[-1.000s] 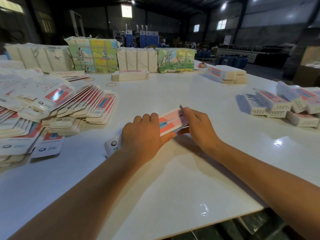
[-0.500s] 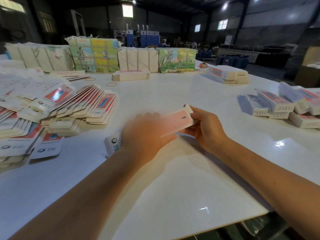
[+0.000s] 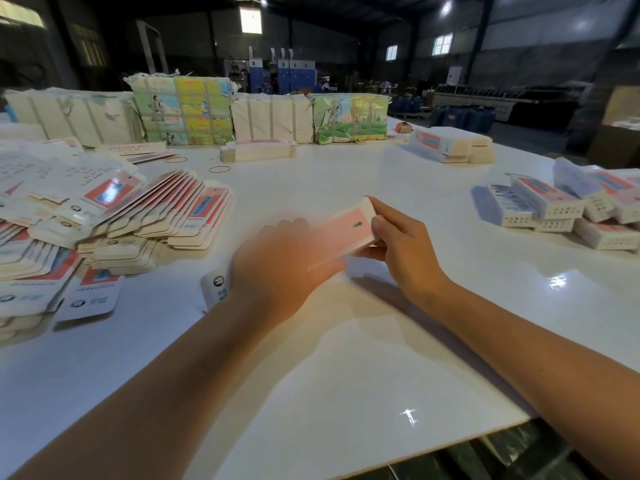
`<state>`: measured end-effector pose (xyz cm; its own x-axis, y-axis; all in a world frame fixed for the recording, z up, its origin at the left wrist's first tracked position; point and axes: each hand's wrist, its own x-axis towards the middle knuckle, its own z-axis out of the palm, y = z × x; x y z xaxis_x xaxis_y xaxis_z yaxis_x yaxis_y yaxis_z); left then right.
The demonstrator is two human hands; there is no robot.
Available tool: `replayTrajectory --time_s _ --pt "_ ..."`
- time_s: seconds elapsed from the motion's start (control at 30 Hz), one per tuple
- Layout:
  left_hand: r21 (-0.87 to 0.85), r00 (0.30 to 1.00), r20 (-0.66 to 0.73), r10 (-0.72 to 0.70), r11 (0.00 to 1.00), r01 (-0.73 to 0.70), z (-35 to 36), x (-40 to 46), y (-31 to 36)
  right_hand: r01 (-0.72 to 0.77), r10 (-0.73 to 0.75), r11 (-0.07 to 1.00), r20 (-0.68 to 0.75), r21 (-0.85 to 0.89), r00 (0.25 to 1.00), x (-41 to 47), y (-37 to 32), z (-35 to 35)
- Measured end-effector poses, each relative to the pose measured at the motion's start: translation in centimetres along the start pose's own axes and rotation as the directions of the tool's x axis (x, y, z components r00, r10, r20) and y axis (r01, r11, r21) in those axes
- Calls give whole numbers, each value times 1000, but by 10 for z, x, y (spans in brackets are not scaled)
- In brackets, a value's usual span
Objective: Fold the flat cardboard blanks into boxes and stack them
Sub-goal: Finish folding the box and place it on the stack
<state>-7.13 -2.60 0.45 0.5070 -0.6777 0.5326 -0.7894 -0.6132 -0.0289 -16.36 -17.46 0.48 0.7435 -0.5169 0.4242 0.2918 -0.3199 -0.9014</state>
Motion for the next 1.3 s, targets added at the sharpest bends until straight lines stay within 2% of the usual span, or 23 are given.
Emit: replayTrajectory --time_s 0.17,0.33,0.43,0.53,0.63,0.83,0.97,1.1,1.3 --pt "-127 998 34 -53 990 57 1 3 -7 -12 11 996 18 87 1000 0 -7 -1" --pt "-72 998 -20 -58 996 57 1 2 -7 -36 30 990 41 139 999 3 -9 -3" --pt "13 998 -42 -48 999 48 -1 2 -4 51 -51 998 4 -42 999 -2 -8 -2" --pt "69 997 -69 -30 997 35 -4 -1 1 147 -161 959 -40 -243 986 -5 -8 -1" --pt "49 995 -95 -12 999 17 -7 -2 6 159 -183 951 -67 -265 981 -4 -8 -1" --pt "113 999 -43 -20 993 25 -7 -4 9 67 -92 907 -41 -415 995 -2 -5 -1" --pt "164 999 -29 -22 986 26 -4 -4 14 132 -178 872 -55 -472 982 -4 -6 1" --pt "127 998 -54 -36 991 42 -4 -3 15 148 -205 864 -67 -480 977 -5 -7 4" --pt "174 999 -40 -17 985 24 0 -2 10 211 -237 842 12 -497 972 -9 -5 3"
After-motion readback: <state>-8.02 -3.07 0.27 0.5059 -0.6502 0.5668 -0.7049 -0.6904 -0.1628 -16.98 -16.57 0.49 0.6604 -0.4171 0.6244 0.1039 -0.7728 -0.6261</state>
